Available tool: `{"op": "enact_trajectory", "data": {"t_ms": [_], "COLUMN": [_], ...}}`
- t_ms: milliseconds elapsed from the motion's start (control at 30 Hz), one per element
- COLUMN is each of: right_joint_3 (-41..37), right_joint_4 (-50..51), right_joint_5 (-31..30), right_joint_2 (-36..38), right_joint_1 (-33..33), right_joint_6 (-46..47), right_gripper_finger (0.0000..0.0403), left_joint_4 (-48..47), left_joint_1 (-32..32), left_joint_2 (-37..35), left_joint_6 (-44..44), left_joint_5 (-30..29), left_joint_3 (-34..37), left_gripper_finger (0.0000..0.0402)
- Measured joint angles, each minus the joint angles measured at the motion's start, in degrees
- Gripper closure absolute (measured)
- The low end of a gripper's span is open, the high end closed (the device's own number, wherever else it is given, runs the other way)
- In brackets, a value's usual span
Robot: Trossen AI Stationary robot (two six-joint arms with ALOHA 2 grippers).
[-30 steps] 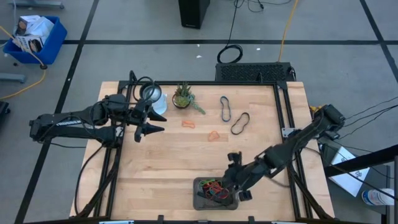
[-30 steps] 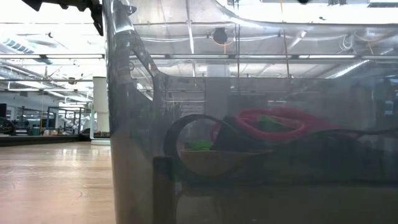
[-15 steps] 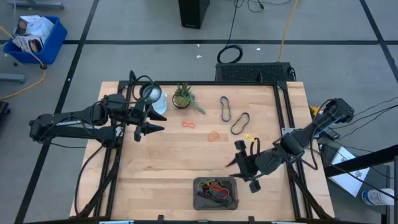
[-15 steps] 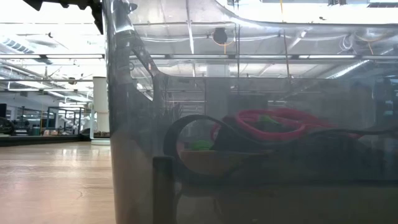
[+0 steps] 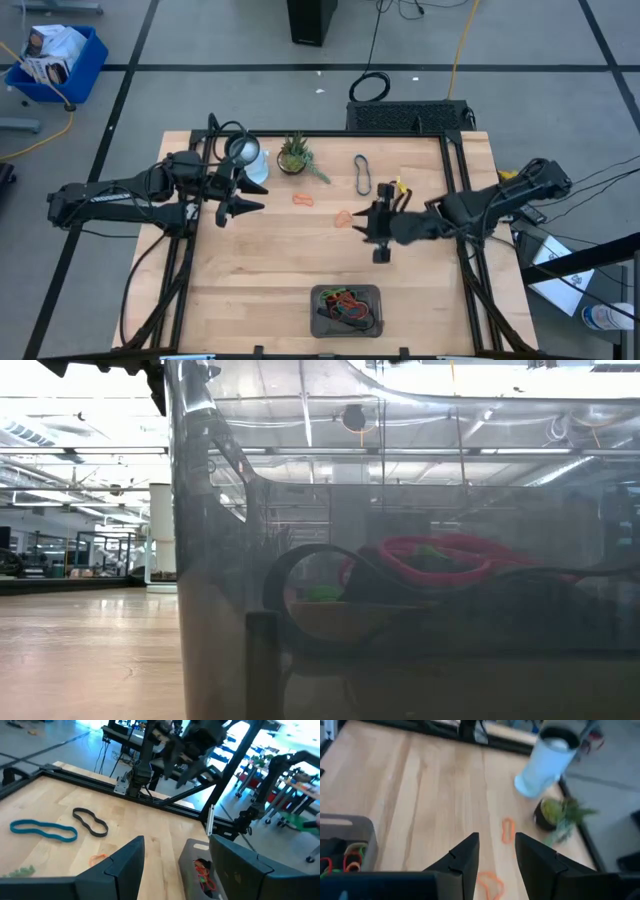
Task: Pick and place rubber bands into bin
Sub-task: Put the black rubber band into the black transparent bin
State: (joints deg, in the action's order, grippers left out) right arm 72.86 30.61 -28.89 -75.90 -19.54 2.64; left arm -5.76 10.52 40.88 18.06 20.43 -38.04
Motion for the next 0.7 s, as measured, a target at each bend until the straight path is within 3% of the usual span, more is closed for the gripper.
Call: {"op": "enact_trajectory", "data": {"t_ms": [167, 433, 700], "right_joint_3": [-0.2, -8.1, -19.56], "right_joint_4": [7.89, 10.28, 5.63], "right_joint_5": [9.15, 17.06, 18.71], "right_joint_2": [-0.28, -0.8, -0.87], "right_joint_1": [8.96, 22.1, 27.04], "right_joint_6": [7.21, 14.97, 24.16], "right_gripper_finger": [0.0295, 0.0311, 0.0307], "left_joint_4": [0.0, -0.01, -0.04], "left_joint_1": [0.0, 0.0, 0.0], "left_joint_2": [0.0, 0.0, 0.0], "left_joint_6": [2.19, 2.18, 1.16], "left_joint_5": [0.0, 0.0, 0.0], "left_joint_3": [0.0, 0.0, 0.0], "left_gripper_finger": [0.0172, 0.0172, 0.0172]}}
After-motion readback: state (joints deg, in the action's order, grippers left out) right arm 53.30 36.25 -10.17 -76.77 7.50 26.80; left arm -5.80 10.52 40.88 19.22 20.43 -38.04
